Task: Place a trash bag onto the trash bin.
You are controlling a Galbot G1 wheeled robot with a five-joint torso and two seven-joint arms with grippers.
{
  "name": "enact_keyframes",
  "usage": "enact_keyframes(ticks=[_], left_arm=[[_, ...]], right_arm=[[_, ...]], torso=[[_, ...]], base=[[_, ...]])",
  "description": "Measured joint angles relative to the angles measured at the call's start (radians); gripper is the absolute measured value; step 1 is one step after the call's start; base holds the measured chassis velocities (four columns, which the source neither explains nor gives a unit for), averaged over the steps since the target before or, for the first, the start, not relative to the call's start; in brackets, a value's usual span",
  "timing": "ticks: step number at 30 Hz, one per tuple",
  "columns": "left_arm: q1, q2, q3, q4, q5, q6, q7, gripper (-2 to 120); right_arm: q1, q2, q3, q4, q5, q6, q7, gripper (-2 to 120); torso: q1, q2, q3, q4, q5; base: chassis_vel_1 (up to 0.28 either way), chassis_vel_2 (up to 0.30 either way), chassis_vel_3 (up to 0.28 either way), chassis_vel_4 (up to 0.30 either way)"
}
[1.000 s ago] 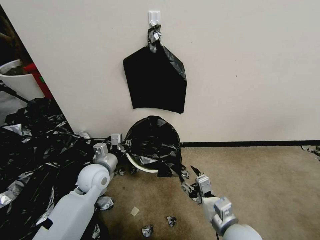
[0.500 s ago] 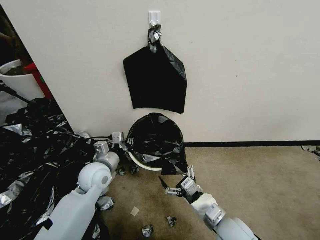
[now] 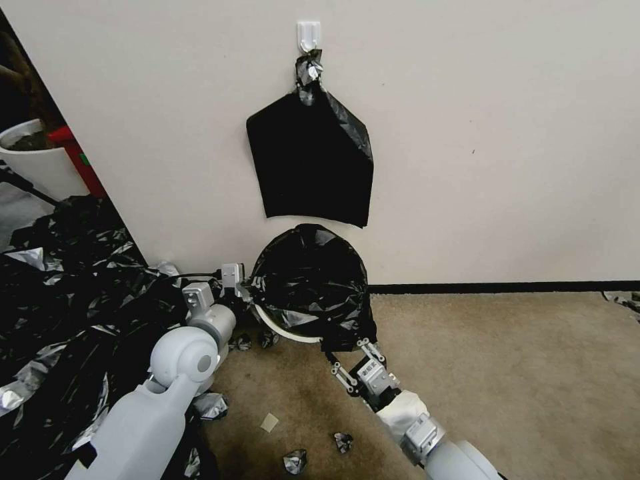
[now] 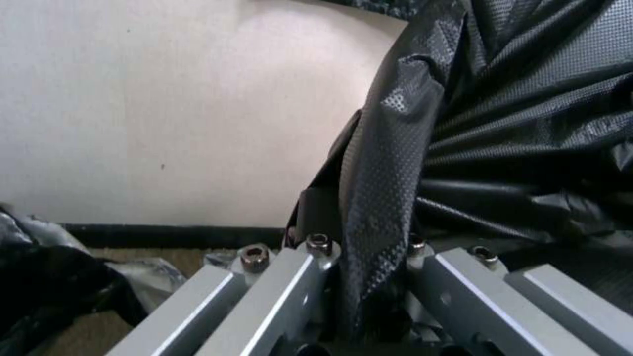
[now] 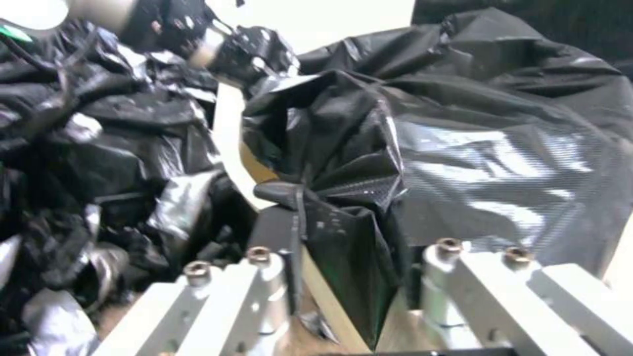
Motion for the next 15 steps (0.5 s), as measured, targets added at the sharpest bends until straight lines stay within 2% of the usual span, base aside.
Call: enact_keyframes(ticks=[3, 4, 7, 8, 11, 15], left_arm=[[0.003, 0.000, 0.000, -0.008, -0.005, 0.001, -0.009, 3], [0.003, 0.000, 0.000, -0.008, -0.005, 0.001, -0.009, 3], [0.013, 0.000, -0.001, -0.023, -0.015, 0.005, -0.018, 3], [0.013, 0.000, -0.001, -0.023, -0.015, 0.005, -0.018, 3], [0.033, -0.001, -0.010, -0.048, -0.031, 0.022, -0.027, 3], [0.049, -0.002, -0.018, -0.066, -0.038, 0.034, -0.030, 3]], right_arm=[[0.024, 0.013, -0.006, -0.041, 0.051, 0.095, -0.095, 13], [0.024, 0.013, -0.006, -0.041, 0.051, 0.095, -0.095, 13], [0.065, 0.033, -0.006, -0.099, 0.102, 0.179, -0.282, 0], [0.065, 0.033, -0.006, -0.099, 0.102, 0.179, -0.282, 0], [0.127, 0.067, -0.005, -0.180, 0.111, 0.213, -0.434, 0], [0.168, 0.098, 0.013, -0.250, 0.042, 0.212, -0.483, 0]], torso=[[0.000, 0.000, 0.000, 0.0000, 0.0000], [0.000, 0.000, 0.000, 0.0000, 0.0000], [0.000, 0.000, 0.000, 0.0000, 0.0000], [0.000, 0.000, 0.000, 0.0000, 0.0000], [0.000, 0.000, 0.000, 0.0000, 0.0001], [0.000, 0.000, 0.000, 0.0001, 0.0001]], base=[[0.000, 0.000, 0.000, 0.000], [0.000, 0.000, 0.000, 0.000], [0.000, 0.000, 0.000, 0.000], [0.000, 0.000, 0.000, 0.000], [0.000, 0.000, 0.000, 0.000], [0.000, 0.000, 0.000, 0.000]])
